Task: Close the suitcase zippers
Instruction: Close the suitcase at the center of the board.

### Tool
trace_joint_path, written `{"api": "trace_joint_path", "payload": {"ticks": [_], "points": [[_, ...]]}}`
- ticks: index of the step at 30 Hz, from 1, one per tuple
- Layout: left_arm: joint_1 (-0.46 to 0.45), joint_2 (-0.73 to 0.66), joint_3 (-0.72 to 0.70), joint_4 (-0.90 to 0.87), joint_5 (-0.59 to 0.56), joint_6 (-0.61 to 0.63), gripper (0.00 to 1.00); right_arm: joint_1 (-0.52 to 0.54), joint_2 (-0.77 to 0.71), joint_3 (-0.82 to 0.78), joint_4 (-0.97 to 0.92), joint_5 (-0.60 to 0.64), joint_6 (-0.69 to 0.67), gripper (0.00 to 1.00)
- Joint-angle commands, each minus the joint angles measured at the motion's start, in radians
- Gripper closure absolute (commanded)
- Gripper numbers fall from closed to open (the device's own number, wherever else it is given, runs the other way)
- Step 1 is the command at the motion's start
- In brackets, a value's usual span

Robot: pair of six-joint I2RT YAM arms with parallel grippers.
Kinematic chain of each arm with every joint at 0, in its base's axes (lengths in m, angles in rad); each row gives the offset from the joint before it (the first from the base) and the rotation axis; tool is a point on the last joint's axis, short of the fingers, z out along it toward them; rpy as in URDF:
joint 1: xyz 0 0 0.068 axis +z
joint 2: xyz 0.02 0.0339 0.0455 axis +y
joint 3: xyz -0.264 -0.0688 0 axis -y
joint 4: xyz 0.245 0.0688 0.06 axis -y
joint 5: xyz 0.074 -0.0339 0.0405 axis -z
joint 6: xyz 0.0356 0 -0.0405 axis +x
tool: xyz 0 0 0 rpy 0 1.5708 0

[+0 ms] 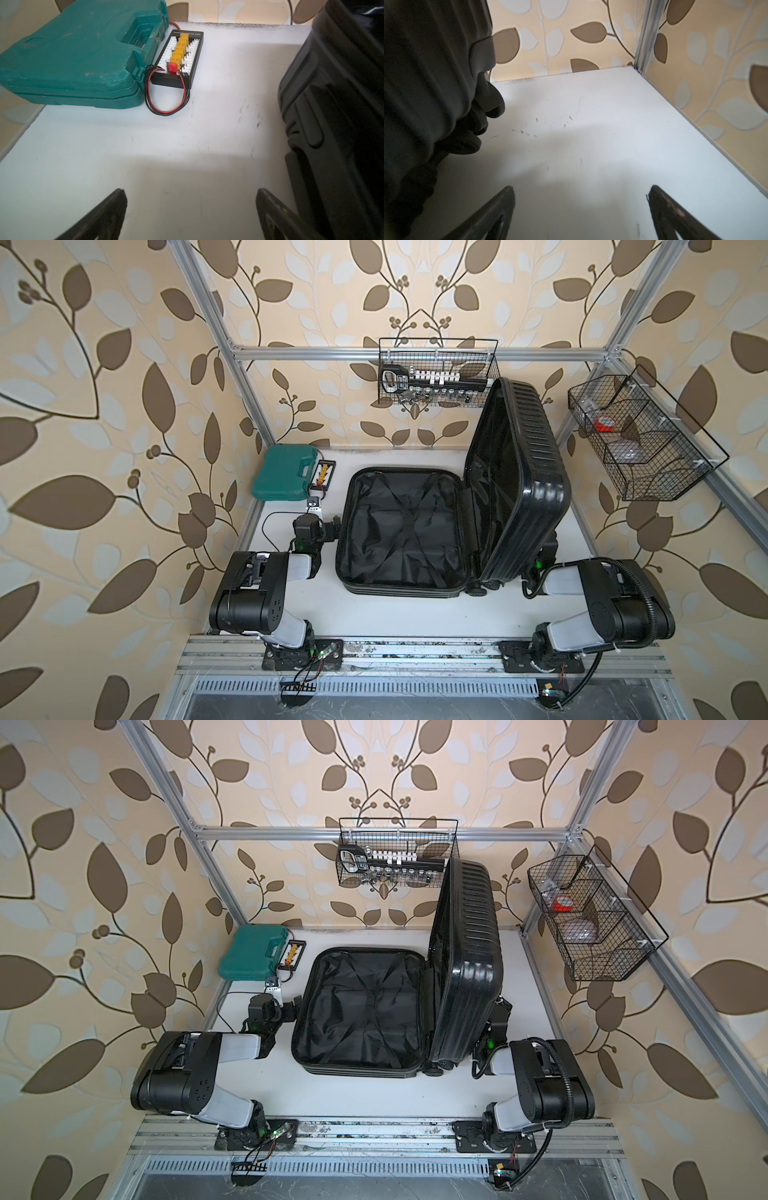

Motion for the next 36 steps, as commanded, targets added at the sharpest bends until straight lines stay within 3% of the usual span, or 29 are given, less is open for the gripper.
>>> {"api": "trace_joint_path", "payload": {"ticks": [1, 10, 12, 16, 19, 21, 23, 26, 29, 36], "points": [[-0.013, -0.008, 0.009, 0.011, 0.064, -0.013, 0.01, 0.010, 0.014, 0.015, 0.012, -0.008, -0.023, 0.00], [-0.014, -0.023, 0.013, 0.006, 0.036, -0.021, 0.01, 0.011, 0.008, 0.011, 0.018, -0.008, -0.024, 0.00], [-0.012, -0.077, 0.076, -0.152, -0.071, -0.073, 0.01, 0.010, 0.004, 0.010, 0.026, 0.003, -0.022, 0.00], [-0.013, -0.198, 0.195, -0.445, -0.232, -0.200, 0.01, 0.003, -0.093, 0.068, -0.174, 0.040, 0.011, 0.00], [-0.013, -0.285, 0.254, -0.625, -0.263, -0.358, 0.01, -0.003, -0.101, 0.064, -0.167, 0.039, 0.019, 0.00], [-0.013, -0.335, 0.308, -0.761, -0.207, -0.445, 0.01, -0.004, -0.091, 0.054, -0.152, 0.040, 0.020, 0.00], [-0.014, -0.370, 0.371, -0.888, -0.062, -0.485, 0.01, -0.004, -0.093, 0.054, -0.151, 0.042, 0.020, 0.00], [-0.014, -0.384, 0.445, -1.020, 0.153, -0.458, 0.01, -0.003, -0.103, 0.052, -0.156, 0.044, 0.020, 0.00], [-0.015, -0.376, 0.481, -1.130, 0.272, -0.415, 0.08, -0.004, -0.113, 0.049, -0.157, 0.047, 0.020, 0.00], [-0.014, -0.260, 0.496, -1.202, 0.389, -0.378, 0.27, -0.004, -0.126, 0.048, -0.160, 0.050, 0.022, 0.00]]}}
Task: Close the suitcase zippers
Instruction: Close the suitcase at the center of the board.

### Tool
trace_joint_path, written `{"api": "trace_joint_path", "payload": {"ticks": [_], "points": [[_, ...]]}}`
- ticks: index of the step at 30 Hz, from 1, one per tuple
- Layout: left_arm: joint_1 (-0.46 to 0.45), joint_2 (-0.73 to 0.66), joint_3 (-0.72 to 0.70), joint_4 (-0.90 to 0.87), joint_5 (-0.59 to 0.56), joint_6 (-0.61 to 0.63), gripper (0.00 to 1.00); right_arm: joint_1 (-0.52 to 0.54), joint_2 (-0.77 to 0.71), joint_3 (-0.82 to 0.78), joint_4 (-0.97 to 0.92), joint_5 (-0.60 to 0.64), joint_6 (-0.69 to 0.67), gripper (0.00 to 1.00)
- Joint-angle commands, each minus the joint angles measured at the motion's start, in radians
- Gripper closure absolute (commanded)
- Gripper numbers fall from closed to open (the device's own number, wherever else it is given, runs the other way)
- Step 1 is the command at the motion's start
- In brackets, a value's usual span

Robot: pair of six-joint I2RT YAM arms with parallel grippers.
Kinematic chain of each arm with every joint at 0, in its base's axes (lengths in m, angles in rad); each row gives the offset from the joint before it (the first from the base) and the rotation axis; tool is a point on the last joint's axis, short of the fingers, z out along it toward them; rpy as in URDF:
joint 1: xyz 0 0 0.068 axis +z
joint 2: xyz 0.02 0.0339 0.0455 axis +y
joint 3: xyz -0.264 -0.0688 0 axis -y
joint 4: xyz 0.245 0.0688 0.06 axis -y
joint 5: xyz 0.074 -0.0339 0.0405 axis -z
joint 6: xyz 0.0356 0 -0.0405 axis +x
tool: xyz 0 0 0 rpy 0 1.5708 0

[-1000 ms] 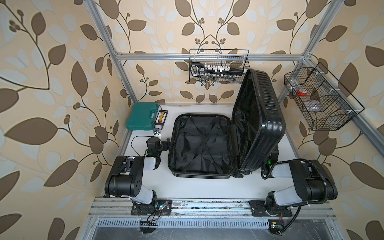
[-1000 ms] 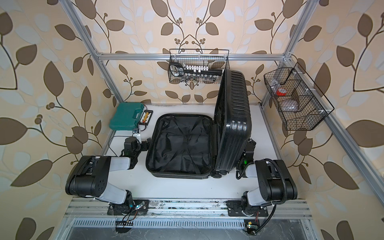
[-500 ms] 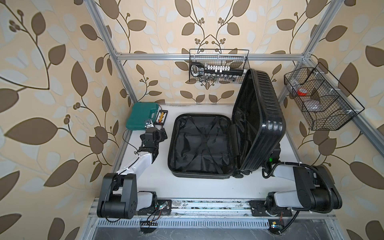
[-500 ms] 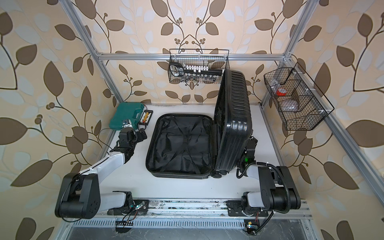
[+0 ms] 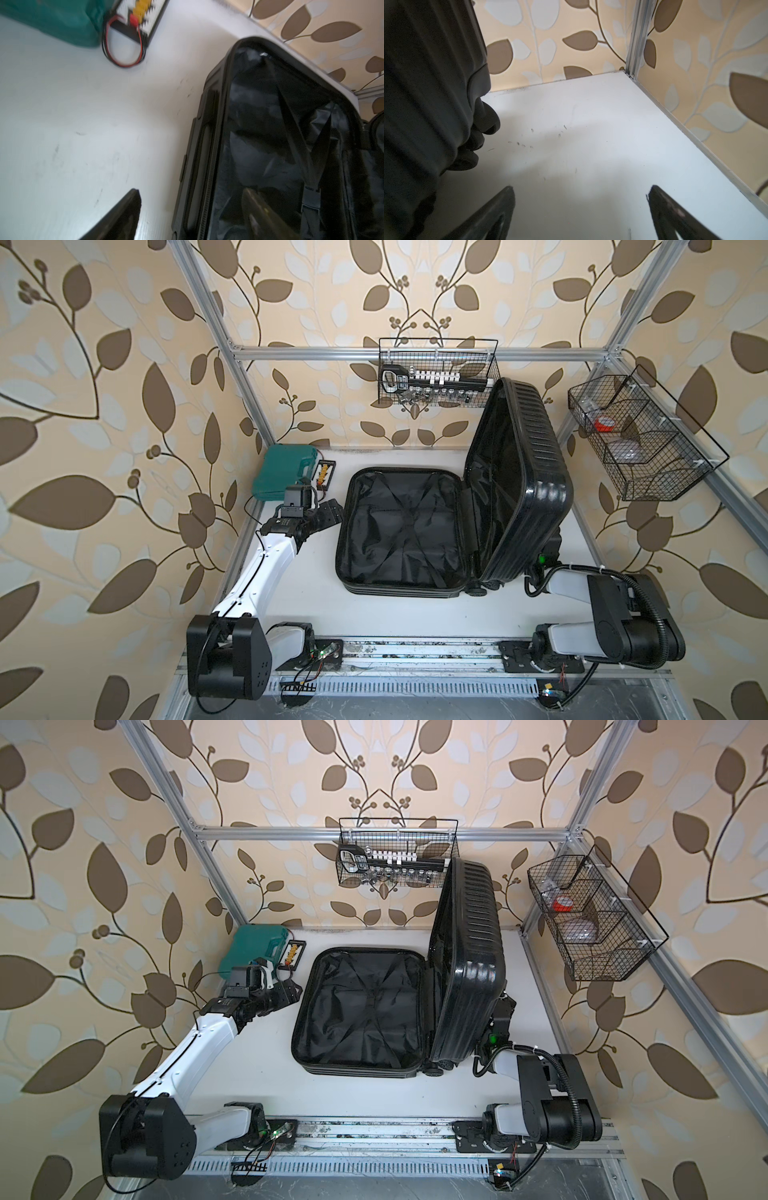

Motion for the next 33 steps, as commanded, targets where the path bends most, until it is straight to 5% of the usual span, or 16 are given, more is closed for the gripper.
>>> {"api": "trace_joint_path", "payload": {"ticks": [1, 10, 18, 33], "points": [[-0.005, 0.059, 0.037, -0.069, 0.128, 0.016, 0.30, 0.003, -0.019, 0.001, -0.004, 0.015, -0.005, 0.00], [-0.006, 0.182, 0.089, -0.054, 0.152, 0.009, 0.56, 0.003, -0.039, 0.007, -0.037, 0.028, 0.002, 0.00], [-0.005, 0.180, 0.158, -0.115, 0.059, 0.005, 0.98, -0.005, -0.102, 0.048, -0.162, 0.044, 0.022, 0.00], [-0.005, 0.049, 0.464, -0.426, -0.243, 0.155, 1.00, -0.045, -0.297, 0.243, -0.596, 0.083, 0.100, 0.00]]}}
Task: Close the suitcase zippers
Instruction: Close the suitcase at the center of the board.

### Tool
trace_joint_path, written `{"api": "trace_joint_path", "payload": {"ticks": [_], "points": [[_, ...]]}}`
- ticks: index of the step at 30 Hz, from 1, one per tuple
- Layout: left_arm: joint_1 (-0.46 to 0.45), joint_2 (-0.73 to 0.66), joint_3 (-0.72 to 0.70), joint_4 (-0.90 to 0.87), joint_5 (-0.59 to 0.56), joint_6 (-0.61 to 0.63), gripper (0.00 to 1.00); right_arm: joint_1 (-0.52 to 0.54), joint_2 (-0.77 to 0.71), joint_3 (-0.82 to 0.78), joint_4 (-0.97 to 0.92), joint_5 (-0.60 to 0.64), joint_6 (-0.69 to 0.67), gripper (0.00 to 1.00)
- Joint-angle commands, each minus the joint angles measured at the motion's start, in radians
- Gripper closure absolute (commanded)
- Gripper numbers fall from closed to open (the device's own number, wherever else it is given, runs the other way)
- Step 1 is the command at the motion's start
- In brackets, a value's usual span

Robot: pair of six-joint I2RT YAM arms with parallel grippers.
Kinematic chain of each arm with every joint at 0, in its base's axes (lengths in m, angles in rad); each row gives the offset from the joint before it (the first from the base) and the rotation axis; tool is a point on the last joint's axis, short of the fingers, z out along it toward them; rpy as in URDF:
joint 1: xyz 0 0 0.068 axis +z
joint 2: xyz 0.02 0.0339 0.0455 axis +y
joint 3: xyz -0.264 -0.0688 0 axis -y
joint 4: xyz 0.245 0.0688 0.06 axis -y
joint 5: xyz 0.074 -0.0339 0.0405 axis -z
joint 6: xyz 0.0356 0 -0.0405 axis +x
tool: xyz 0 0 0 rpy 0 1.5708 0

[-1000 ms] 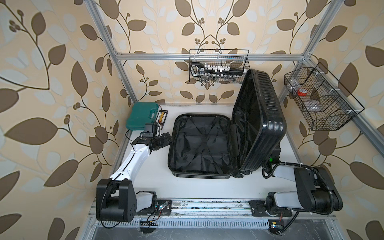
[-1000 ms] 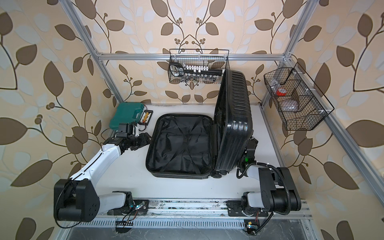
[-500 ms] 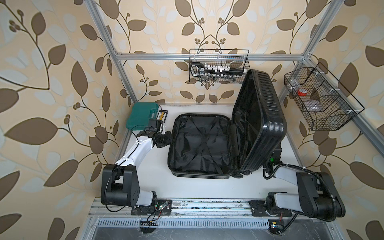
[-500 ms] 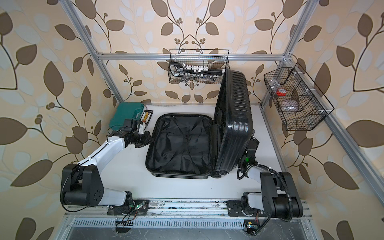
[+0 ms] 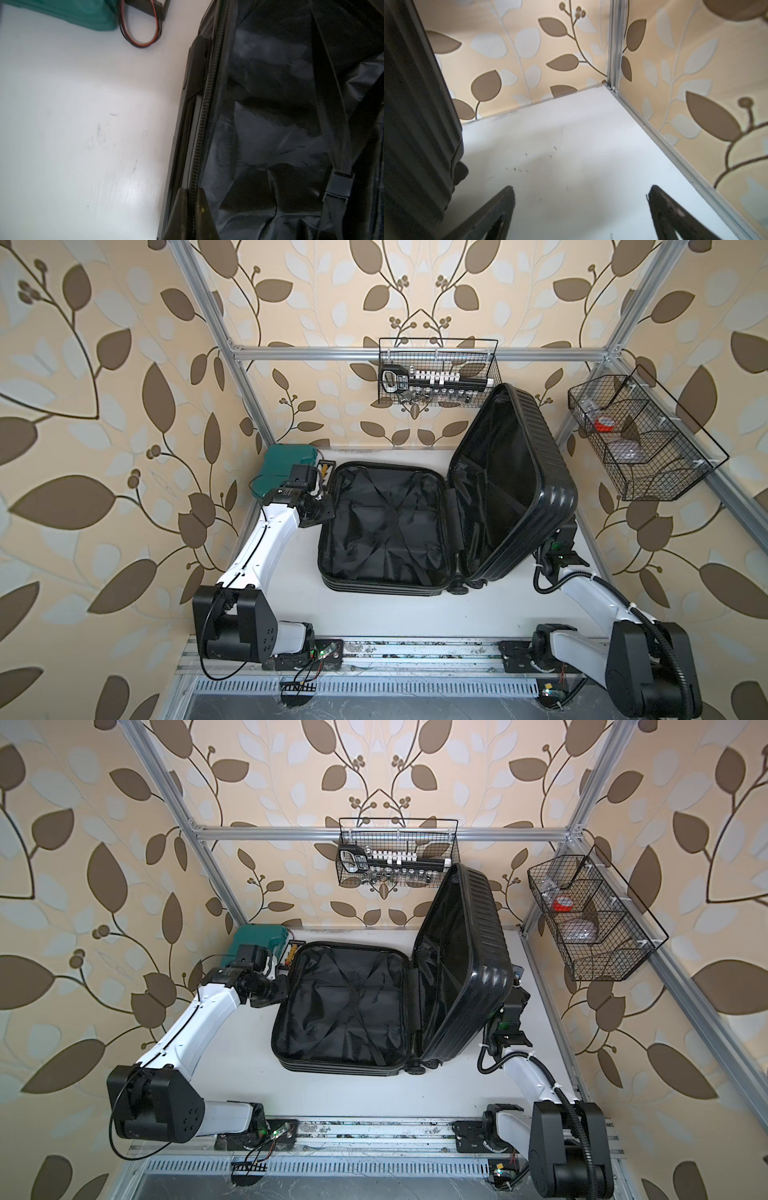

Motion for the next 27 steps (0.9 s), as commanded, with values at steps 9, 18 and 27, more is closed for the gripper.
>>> {"api": "trace_joint_path", "payload": {"ticks": [9, 18, 27], "points": [[0.012, -0.054, 0.456, -0.254, -0.262, 0.139, 1.00, -0.029, -0.059, 0.267, -0.400, 0.041, 0.032, 0.00], [0.012, 0.034, 0.813, -0.424, -0.322, 0.204, 1.00, -0.037, -0.072, 0.494, -0.589, -0.081, -0.002, 0.00], [0.012, 0.067, 0.951, -0.441, -0.288, 0.215, 1.00, -0.037, 0.000, 0.598, -0.722, -0.403, -0.059, 0.03]]}}
